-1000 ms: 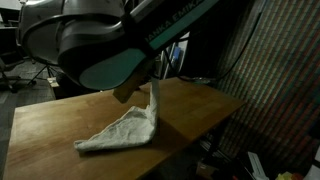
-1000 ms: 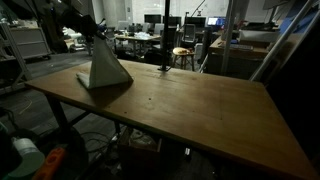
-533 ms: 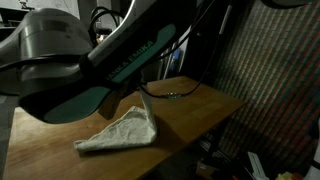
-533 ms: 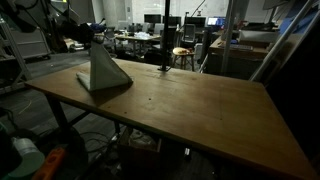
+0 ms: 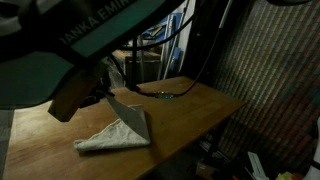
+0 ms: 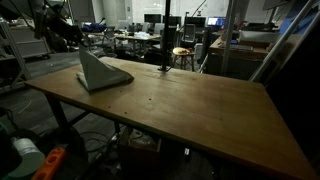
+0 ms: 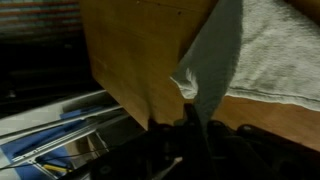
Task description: Fold the towel on the table twice, diagonally.
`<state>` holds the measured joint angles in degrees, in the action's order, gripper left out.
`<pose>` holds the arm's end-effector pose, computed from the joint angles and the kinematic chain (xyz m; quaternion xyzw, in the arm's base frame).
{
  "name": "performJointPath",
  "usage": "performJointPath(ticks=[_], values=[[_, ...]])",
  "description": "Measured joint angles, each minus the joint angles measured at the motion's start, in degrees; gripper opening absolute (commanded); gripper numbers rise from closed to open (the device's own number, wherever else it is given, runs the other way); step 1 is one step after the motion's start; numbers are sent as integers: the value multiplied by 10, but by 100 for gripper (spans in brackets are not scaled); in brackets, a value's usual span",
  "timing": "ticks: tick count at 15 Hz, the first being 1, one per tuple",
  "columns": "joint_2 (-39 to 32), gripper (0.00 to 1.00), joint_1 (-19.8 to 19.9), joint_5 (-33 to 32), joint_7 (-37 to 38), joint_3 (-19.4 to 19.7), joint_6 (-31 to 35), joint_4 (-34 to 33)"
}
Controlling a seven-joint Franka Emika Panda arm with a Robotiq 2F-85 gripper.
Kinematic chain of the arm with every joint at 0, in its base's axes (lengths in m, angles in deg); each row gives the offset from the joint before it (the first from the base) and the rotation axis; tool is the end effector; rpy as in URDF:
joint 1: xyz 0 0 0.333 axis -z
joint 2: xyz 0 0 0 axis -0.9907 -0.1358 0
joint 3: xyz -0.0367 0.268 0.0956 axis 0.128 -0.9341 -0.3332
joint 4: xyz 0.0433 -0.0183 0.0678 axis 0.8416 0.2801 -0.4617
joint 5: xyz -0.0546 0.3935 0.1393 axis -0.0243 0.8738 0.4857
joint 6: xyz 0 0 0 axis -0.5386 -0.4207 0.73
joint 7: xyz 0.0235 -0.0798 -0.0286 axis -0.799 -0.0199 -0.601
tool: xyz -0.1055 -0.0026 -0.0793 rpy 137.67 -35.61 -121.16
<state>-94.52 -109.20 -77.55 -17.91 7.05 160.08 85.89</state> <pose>0.4940 0.3822 0.3079 0.8955 0.0786 0.1258 0.4196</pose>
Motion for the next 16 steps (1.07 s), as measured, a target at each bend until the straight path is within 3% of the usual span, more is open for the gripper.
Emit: performJointPath(ticks=[1, 2, 4, 9, 10, 12, 16], values=[[5, 8, 1, 20, -14, 0, 21, -3], [8, 30, 2, 41, -29, 0, 40, -6], [15, 33, 8, 87, -59, 2, 81, -7], [26, 69, 21, 183, -135, 18, 161, -6], [29, 53, 21, 198, -144, 23, 170, -6], [33, 68, 21, 220, -156, 32, 184, -5], [35, 69, 21, 226, -160, 35, 188, -5]])
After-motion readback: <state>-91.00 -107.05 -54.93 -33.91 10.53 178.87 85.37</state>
